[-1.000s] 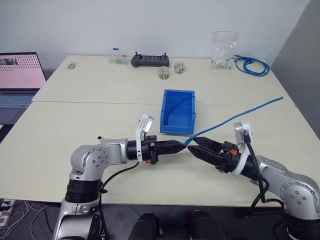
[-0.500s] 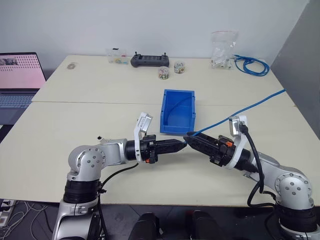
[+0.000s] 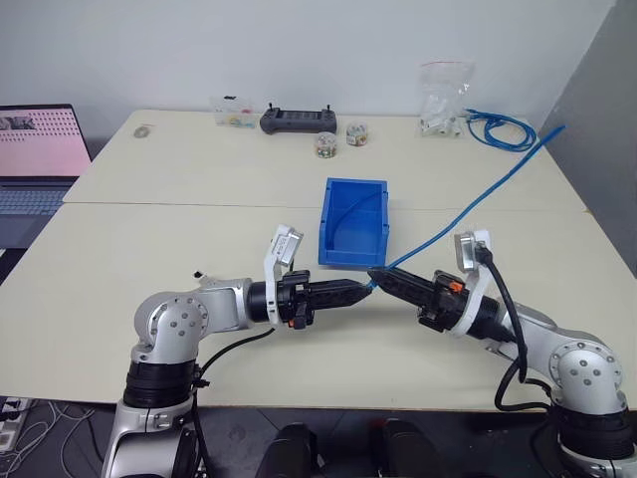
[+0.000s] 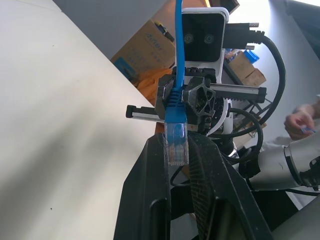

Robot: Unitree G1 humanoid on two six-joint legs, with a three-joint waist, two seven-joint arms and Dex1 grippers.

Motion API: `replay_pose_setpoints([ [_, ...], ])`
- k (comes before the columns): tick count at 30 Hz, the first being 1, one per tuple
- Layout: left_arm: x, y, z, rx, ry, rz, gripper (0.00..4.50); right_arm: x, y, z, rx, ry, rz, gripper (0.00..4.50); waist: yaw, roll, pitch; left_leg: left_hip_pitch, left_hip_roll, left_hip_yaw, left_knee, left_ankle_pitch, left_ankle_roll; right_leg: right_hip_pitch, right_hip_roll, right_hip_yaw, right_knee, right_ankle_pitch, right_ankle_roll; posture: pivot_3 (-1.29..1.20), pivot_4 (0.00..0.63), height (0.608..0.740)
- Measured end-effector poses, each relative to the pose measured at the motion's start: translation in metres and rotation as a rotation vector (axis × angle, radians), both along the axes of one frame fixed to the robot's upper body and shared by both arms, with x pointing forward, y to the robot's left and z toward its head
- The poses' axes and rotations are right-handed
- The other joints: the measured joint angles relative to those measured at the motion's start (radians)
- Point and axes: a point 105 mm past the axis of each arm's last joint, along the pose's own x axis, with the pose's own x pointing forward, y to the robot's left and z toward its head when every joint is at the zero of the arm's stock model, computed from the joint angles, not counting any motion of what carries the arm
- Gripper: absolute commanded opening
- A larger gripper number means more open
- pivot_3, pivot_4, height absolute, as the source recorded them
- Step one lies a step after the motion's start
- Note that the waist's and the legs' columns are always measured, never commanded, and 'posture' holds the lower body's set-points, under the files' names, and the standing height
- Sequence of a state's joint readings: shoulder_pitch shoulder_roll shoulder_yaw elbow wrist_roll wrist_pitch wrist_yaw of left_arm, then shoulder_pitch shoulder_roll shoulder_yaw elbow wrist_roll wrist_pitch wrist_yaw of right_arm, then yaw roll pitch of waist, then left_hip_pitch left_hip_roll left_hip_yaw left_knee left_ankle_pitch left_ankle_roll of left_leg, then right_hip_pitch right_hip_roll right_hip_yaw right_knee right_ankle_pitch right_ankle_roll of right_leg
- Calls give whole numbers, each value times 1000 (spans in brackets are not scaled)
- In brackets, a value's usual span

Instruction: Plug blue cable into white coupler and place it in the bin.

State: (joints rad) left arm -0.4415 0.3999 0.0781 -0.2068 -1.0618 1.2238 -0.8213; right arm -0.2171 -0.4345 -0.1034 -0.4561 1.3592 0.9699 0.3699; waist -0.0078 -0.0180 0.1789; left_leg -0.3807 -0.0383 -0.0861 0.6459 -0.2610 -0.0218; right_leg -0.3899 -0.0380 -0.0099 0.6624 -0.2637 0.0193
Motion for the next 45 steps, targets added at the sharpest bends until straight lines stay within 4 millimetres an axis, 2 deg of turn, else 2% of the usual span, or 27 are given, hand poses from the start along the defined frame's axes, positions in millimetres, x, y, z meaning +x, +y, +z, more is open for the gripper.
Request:
replay_pose_setpoints([
  [2,1,-1,1,-6,-9,5,237,0,0,0,-1,-1,0,90,0,0,0,0,0,0,0,0,0,0,0,0,0,0,0,0,150,740],
  [4,1,-2,1,-12,-14,5,939,0,-1,1,-2,-2,0,90,0,0,0,0,0,0,0,0,0,0,0,0,0,0,0,0,150,740],
  [16,5,1,0,-6,-17,42,3410,-2,5,7,2,-23,43,74,0,0,0,0,0,0,0,0,0,0,0,0,0,0,0,0,150,740],
  [21,1,3,-3,8,-23,47,4399,6,3,0,-21,-9,21,72,0,0,0,0,0,0,0,0,0,0,0,0,-1,0,0,0,150,740],
  [25,0,7,-4,18,-37,61,4500,10,0,-2,-26,-10,9,72,0,0,0,0,0,0,-1,0,0,0,0,0,-1,0,0,0,150,740],
  [33,-5,27,-13,117,-92,152,4500,21,-8,-1,-40,-30,-36,72,0,0,1,-1,0,0,-1,0,0,-1,0,0,-1,0,0,0,150,740],
  [41,-6,57,-34,293,-208,307,4500,25,-10,-3,-49,-41,-43,72,3,1,1,-1,0,0,-1,0,0,-1,0,0,-2,0,-1,0,150,740],
  [45,-26,75,-55,406,-209,357,4500,26,-12,-5,-60,-44,-47,71,-1,2,2,-1,1,2,-3,0,0,-2,0,2,-3,-1,-3,0,150,740],
])
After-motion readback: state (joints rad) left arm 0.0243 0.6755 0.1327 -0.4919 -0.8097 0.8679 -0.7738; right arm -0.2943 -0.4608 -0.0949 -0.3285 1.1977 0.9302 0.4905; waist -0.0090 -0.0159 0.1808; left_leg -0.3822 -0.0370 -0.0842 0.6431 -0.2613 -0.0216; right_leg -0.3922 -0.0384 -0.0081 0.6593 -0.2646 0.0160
